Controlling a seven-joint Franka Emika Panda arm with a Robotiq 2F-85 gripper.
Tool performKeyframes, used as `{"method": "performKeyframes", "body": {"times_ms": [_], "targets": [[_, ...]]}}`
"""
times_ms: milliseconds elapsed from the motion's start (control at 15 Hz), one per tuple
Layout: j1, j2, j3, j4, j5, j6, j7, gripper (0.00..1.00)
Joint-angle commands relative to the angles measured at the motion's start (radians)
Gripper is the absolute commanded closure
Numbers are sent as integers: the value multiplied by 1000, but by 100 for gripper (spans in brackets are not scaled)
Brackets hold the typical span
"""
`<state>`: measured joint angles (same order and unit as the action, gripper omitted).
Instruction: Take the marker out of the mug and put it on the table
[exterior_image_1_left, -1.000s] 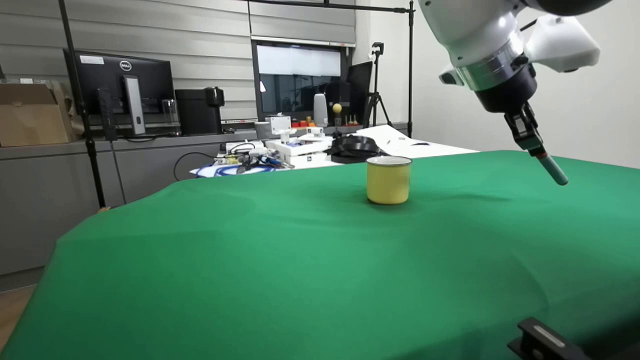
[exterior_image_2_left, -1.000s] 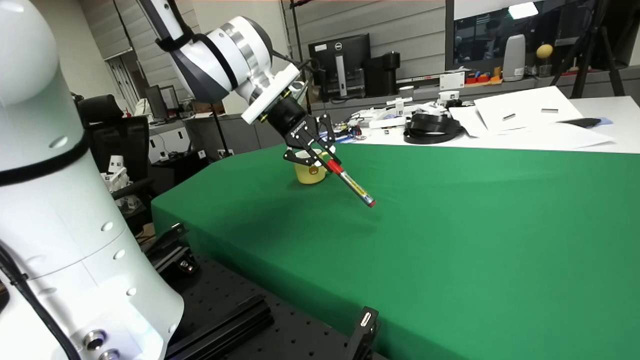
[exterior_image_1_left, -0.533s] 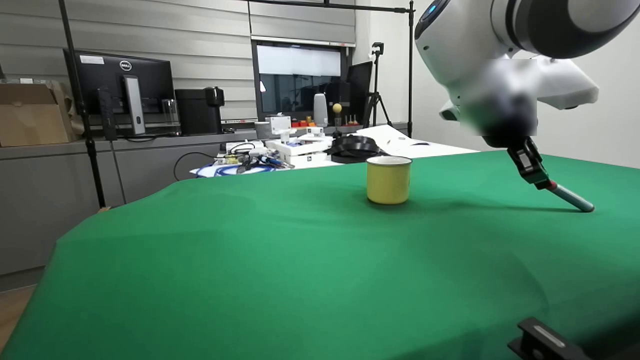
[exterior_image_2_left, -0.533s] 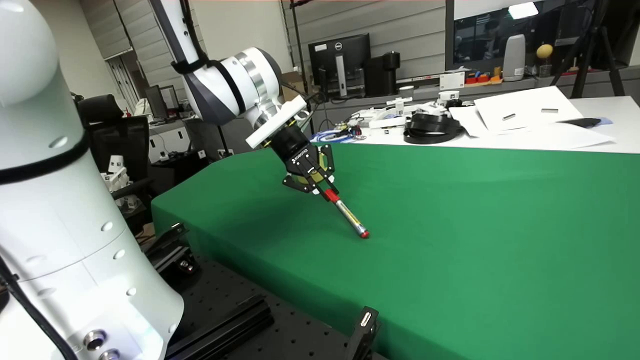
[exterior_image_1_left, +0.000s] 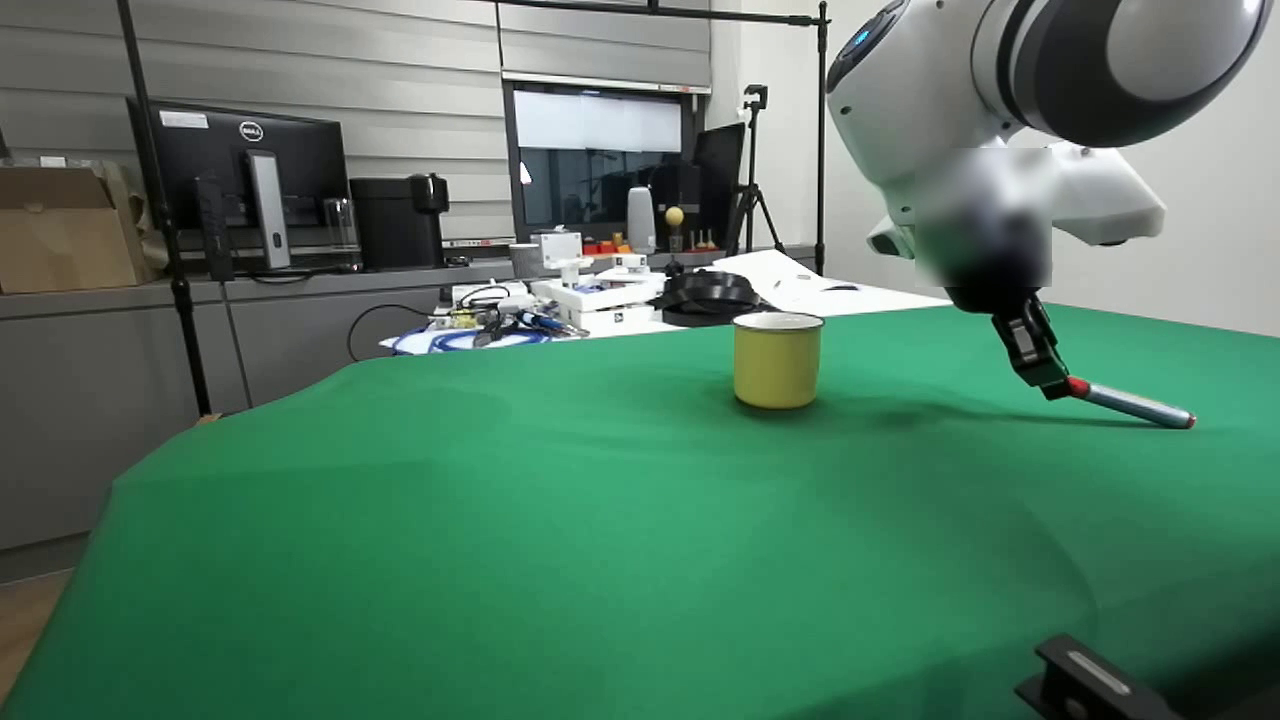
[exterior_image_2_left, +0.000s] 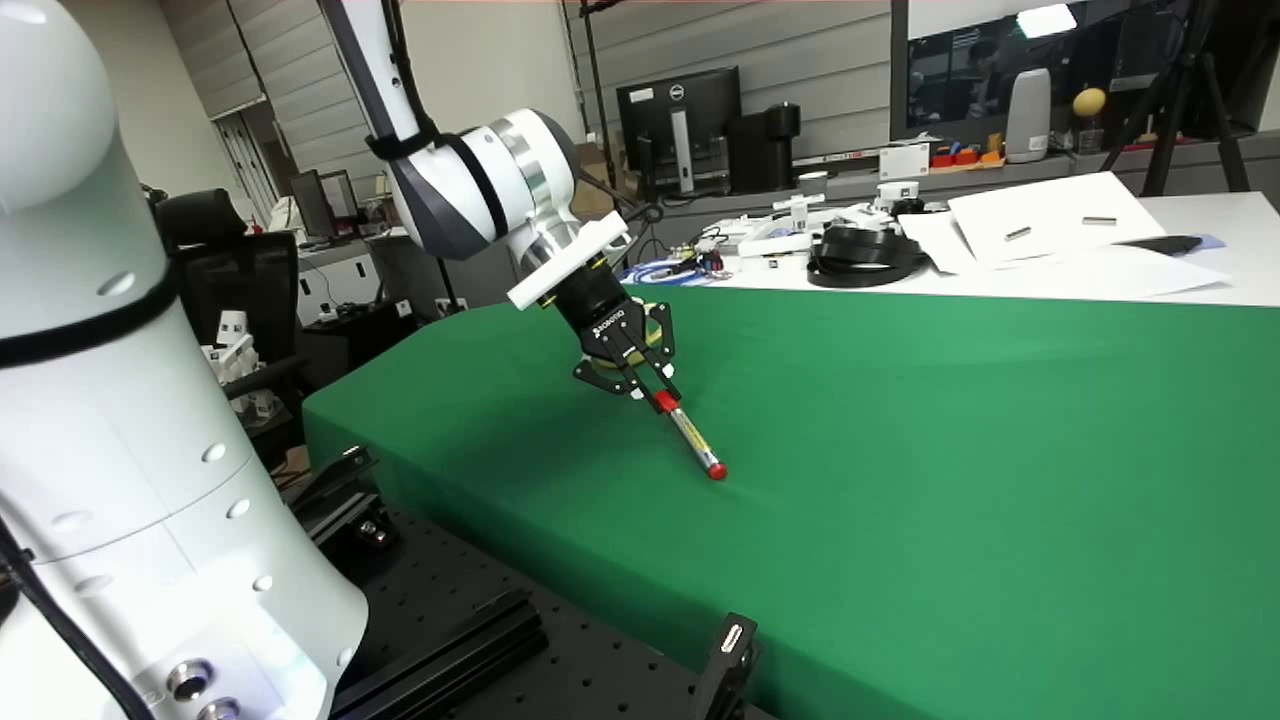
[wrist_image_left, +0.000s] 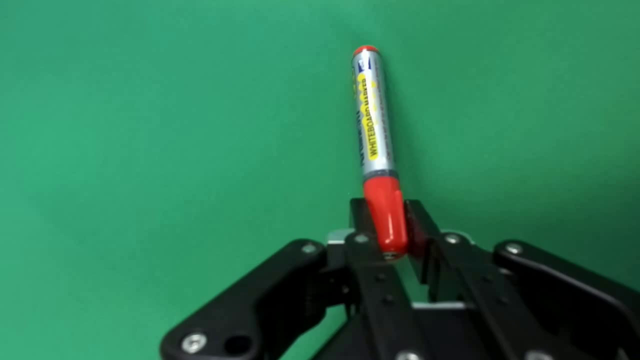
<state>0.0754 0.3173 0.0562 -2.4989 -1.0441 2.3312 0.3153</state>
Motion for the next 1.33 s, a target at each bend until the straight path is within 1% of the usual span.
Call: {"method": "performKeyframes", "body": {"times_ms": [0, 467, 600, 667, 733, 800, 933, 1200, 1267], "targets": [[-2, 27, -17, 16, -12, 46, 36, 95], [-2, 50, -44, 21, -17, 125, 49, 95], [-4, 45, -46, 21, -3, 136, 44, 95], [-2, 33, -47, 20, 4, 130, 40, 54], [-3, 15, -45, 17, 15, 125, 30, 53], [-5, -4, -42, 13, 35, 122, 17, 48], [-11, -85, -32, -12, 97, 108, -24, 34], [0, -254, -20, -39, 195, 60, -88, 6], [5, -300, -14, -44, 210, 39, -99, 2]]}}
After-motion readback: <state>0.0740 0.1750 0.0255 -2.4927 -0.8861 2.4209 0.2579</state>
